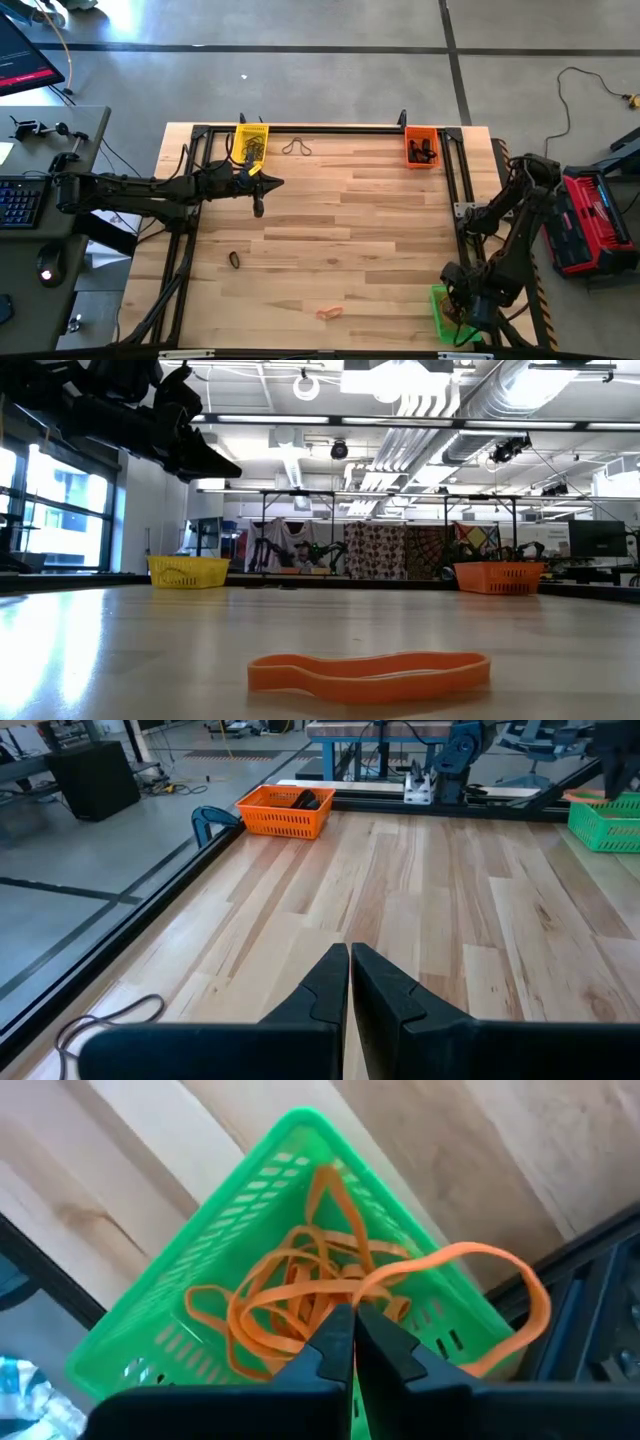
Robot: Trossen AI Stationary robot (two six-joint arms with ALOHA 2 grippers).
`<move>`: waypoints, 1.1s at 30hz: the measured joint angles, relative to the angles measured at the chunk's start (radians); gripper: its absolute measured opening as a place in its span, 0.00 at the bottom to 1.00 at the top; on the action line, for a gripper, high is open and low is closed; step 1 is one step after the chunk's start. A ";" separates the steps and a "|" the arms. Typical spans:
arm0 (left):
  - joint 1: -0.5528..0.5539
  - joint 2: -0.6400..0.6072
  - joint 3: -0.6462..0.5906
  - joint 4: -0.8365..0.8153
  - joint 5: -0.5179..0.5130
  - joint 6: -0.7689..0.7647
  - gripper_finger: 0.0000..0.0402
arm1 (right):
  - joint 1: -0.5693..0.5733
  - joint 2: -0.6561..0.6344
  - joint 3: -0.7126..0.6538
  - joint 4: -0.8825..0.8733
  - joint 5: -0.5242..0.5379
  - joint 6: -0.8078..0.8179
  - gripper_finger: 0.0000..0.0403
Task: Sort rubber bands into baskets
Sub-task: Put the orange rubber band into the green bin, then put the black rubber band into the orange bin
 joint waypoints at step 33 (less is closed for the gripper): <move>-0.082 0.000 0.000 -0.003 0.073 0.076 0.02 | -0.132 0.056 0.125 0.067 0.024 -0.284 0.05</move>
